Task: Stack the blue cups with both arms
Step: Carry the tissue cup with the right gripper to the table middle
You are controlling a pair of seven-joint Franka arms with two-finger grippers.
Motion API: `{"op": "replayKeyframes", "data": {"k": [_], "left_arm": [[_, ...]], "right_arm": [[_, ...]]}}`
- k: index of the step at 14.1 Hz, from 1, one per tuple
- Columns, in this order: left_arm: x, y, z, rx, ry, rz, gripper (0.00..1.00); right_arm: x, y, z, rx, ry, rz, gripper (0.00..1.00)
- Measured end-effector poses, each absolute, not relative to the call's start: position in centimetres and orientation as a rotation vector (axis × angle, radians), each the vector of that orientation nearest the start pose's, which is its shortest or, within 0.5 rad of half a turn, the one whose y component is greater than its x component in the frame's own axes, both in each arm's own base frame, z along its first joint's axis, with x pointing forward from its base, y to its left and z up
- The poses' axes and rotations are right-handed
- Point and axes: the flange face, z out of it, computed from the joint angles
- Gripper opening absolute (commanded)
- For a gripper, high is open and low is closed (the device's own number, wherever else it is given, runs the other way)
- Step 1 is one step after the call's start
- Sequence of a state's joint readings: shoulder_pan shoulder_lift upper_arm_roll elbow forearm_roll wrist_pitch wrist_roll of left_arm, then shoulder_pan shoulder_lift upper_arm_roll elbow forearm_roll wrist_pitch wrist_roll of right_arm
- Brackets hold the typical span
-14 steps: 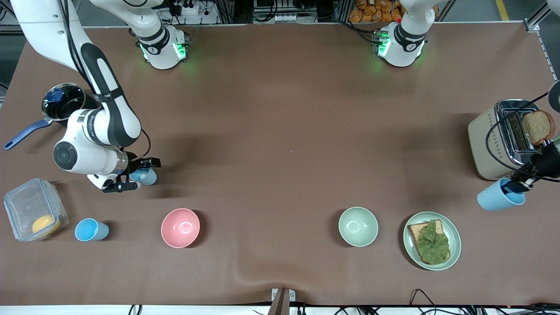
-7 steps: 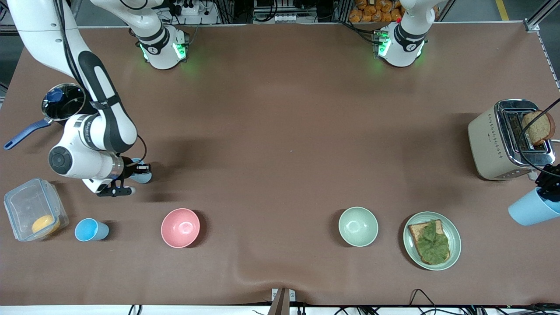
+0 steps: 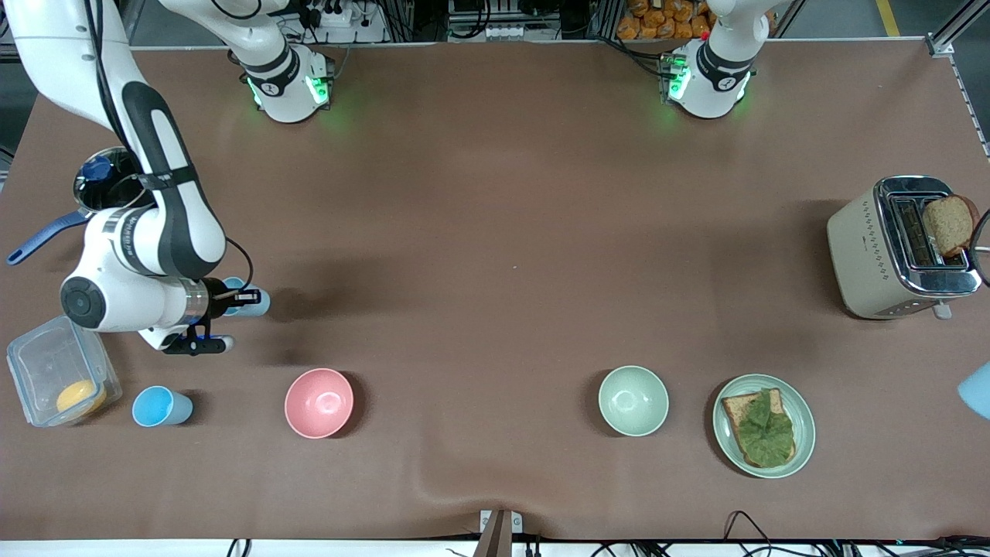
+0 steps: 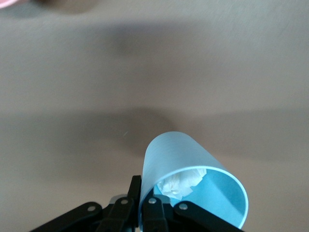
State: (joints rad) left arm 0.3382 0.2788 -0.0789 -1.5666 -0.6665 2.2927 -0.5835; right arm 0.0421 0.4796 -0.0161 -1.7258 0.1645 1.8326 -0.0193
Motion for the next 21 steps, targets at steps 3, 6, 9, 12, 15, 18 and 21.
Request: {"op": "replayKeyframes", "data": {"k": [3,6,9,12,15,18,21], "left_arm": [[66.8,16.5,55.6,2.013,1.341,0.454,0.00],[67.3,15.6,57.6,1.980,1.309,0.507,0.00],[68.1,13.1,58.7,1.909,1.276,0.549,0.00],[68.4,11.9,59.7,1.889,1.257,0.584,0.00],[68.9,11.9,60.4,1.878,1.245,0.606,0.00],[70.2,10.7,60.4,1.859,1.228,0.644,0.00],[71.4,8.6,59.7,1.848,1.211,0.657,0.00]], "right_arm": [[62.2,10.3,31.8,-2.948,0.186,0.643,0.00],[60.7,20.7,33.0,-2.914,0.325,0.645,0.00],[58.7,30.1,33.1,-2.907,0.457,0.525,0.00],[56.8,37.5,31.6,-2.814,0.580,0.427,0.00],[54.0,44.2,28.0,-2.784,0.627,0.307,0.00],[52.9,46.7,24.5,-2.773,0.626,0.219,0.00],[52.9,47.0,23.6,-2.780,0.611,0.186,0.32]]}}
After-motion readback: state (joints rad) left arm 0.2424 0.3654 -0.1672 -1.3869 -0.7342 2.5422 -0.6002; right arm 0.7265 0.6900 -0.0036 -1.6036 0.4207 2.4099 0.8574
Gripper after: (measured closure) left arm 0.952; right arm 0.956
